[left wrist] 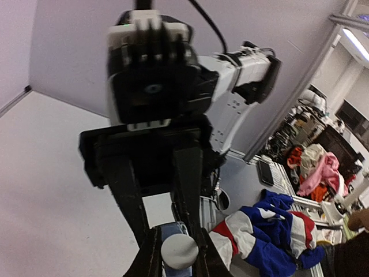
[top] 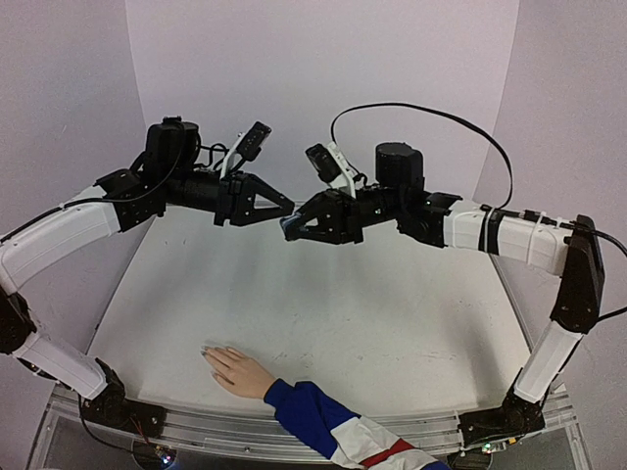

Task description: Paint the nails

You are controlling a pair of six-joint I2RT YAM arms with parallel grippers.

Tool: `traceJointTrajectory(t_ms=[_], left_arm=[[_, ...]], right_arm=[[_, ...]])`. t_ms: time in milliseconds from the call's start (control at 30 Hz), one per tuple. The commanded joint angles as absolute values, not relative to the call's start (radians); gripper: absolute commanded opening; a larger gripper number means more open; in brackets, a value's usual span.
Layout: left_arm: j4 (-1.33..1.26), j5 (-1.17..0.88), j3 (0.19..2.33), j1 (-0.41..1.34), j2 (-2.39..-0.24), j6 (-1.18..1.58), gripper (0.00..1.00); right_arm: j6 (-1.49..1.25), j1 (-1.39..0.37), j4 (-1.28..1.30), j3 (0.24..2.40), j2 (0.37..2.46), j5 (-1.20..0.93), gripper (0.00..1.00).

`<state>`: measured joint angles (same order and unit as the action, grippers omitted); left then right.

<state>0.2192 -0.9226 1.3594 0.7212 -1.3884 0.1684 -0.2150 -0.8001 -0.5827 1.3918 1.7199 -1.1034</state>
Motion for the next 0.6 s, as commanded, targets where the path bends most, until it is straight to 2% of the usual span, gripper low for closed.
traceJointTrajectory(t_ms=[0,67,100,200,267,333,433,533,567], left_arm=[[0.232,-1.143,1.371,0.773,-1.359,0.137,0.0],[0.238,-1.071,1.376,0.772,-1.346,0.139,0.02],[0.245,-1.02,1.378,0.77,-1.337,0.143,0.11],[0.274,-0.891,1.379,0.764,-1.312,0.147,0.51],[0.294,-0.8,1.376,0.76,-1.294,0.153,0.69],[0.303,-0.701,1.368,0.754,-1.27,0.171,0.77],[0.304,-0.578,1.36,0.747,-1.248,0.223,0.84],[0.304,-0.43,1.359,0.746,-1.237,0.303,0.85],[0.304,-0.372,1.358,0.746,-1.238,0.339,0.82]], right_arm=[[-0.202,-0.812,-0.807,1.403,1.636,-1.364,0.0],[-0.192,-0.788,-0.806,1.363,1.609,-1.293,0.0],[-0.183,-0.779,-0.803,1.341,1.596,-1.239,0.0],[-0.117,-0.767,-0.753,1.29,1.556,-1.023,0.0],[-0.068,-0.767,-0.694,1.272,1.539,-0.848,0.0],[-0.046,-0.767,-0.67,1.255,1.529,-0.693,0.0],[-0.044,-0.775,-0.666,1.236,1.53,-0.494,0.0],[-0.03,-0.821,-0.667,1.232,1.538,-0.301,0.0],[-0.02,-0.845,-0.671,1.232,1.541,-0.227,0.0]])
